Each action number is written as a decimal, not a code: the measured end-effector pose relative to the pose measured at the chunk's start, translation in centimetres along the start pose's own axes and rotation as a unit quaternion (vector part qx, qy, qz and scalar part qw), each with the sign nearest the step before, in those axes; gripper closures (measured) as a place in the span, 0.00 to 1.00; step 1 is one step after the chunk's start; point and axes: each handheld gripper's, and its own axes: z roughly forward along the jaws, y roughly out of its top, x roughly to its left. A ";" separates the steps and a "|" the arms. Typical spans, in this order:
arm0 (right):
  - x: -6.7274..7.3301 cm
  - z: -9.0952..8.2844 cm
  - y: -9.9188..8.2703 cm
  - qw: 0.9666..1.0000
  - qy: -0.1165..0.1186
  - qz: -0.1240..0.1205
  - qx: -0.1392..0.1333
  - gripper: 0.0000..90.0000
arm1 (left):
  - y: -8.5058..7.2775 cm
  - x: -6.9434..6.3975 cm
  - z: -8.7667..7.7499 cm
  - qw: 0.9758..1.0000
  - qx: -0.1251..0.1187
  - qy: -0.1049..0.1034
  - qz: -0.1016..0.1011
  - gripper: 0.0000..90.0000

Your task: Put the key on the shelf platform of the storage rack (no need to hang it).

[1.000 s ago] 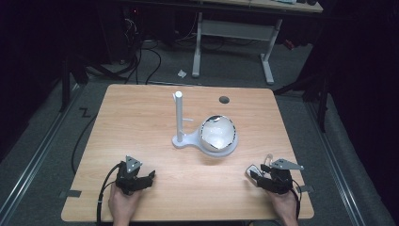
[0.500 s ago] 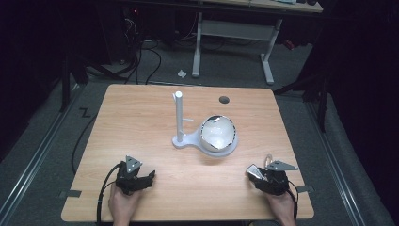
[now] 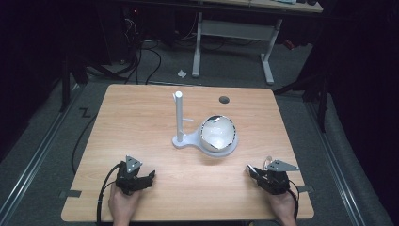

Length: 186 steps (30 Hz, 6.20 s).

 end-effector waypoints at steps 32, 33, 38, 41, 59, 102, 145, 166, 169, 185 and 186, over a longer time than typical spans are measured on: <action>0.9 -4.1 5.1 0.997 0.013 -0.051 -0.057 0.87 | 0.0 0.0 0.0 1.000 0.000 0.000 -0.001 0.26; 1.0 -4.3 5.4 0.997 0.015 -0.051 -0.059 0.87 | 0.0 0.0 0.0 1.000 0.000 0.000 -0.001 0.26; 1.0 -4.9 6.7 0.996 0.024 -0.060 -0.066 0.87 | 0.0 0.0 0.0 1.000 0.000 0.000 -0.001 0.26; 1.0 -5.0 7.3 0.995 0.027 -0.064 -0.069 0.87 | 0.0 0.0 0.0 1.000 0.000 0.000 -0.001 0.26; 1.8 -5.5 11.7 0.990 0.068 -0.091 -0.082 0.87 | 0.0 0.0 0.0 1.000 0.000 0.000 -0.001 0.26; 3.6 -1.3 23.4 0.983 0.097 -0.130 -0.081 0.87 | 0.0 0.0 0.0 1.000 0.001 -0.001 -0.003 0.26; 3.5 5.3 22.2 0.986 0.113 -0.112 -0.046 0.87 | 0.1 0.0 0.0 1.000 0.000 -0.002 -0.005 0.26; 3.2 7.2 21.7 0.987 0.118 -0.108 -0.010 0.86 | 0.0 0.0 0.0 1.000 0.000 -0.002 -0.004 0.26; 3.4 7.9 21.5 0.987 0.125 -0.106 0.000 0.86 | 0.0 0.0 0.0 1.000 0.001 -0.003 -0.003 0.26; 3.1 9.6 19.6 0.988 0.120 -0.085 0.047 0.85 | 0.0 0.0 0.0 1.000 0.000 -0.002 -0.004 0.26; 3.0 9.6 19.5 0.988 0.121 -0.080 0.047 0.84 | 0.0 0.0 0.0 1.000 0.000 -0.002 -0.004 0.26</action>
